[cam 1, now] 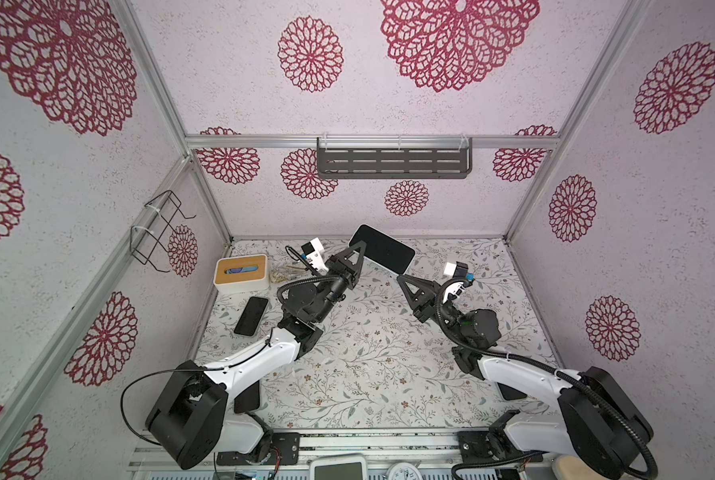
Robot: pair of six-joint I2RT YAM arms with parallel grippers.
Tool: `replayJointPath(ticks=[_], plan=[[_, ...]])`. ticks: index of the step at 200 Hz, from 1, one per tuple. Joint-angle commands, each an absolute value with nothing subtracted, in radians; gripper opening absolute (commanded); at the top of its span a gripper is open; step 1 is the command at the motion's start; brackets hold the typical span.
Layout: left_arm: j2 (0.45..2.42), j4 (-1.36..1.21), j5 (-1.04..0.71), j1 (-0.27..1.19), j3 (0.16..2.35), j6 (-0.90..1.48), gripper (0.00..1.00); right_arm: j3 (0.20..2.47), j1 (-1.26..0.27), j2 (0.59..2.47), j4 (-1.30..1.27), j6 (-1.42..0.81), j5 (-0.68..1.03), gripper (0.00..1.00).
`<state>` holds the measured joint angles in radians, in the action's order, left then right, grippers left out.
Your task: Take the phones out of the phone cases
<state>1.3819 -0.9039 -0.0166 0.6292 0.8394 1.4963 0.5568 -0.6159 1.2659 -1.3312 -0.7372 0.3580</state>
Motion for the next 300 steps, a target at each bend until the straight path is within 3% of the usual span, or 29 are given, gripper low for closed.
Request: replayJointPath(ticks=[1, 52, 81, 104, 124, 168, 224, 300], plan=[[1.366, -0.862, -0.092, 0.656, 0.882, 1.494, 0.0, 0.605, -0.614, 1.229, -1.198, -0.54, 0.32, 0.0], [1.381, -0.826, -0.128, 0.667, 0.928, 1.509, 0.0, 0.667, -0.61, 1.172, -0.989, -0.37, 0.253, 0.0], [1.371, -0.864, -0.114, 0.651, 0.912, 1.509, 0.0, 0.604, -0.602, 1.147, -1.069, -0.397, 0.296, 0.0], [1.359, -0.927, -0.089, 0.635, 0.896, 1.486, 0.0, 0.482, -0.602, 1.111, -1.197, -0.448, 0.303, 0.34], [1.383, -1.048, -0.053, 0.635, 0.879, 1.471, 0.0, 0.409, -0.603, 1.113, -1.349, -0.548, 0.292, 0.54], [1.504, -1.323, 0.044, 0.677, 0.861, 1.44, 0.0, 0.406, -0.607, 1.241, -1.661, -0.787, 0.263, 0.72], [1.526, -1.421, 0.134, 0.726, 0.822, 1.372, 0.0, 0.423, -0.617, 1.24, -1.67, -0.801, 0.163, 0.72], [1.523, -1.422, 0.153, 0.739, 0.804, 1.363, 0.0, 0.481, -0.617, 1.257, -1.685, -0.828, 0.207, 0.65]])
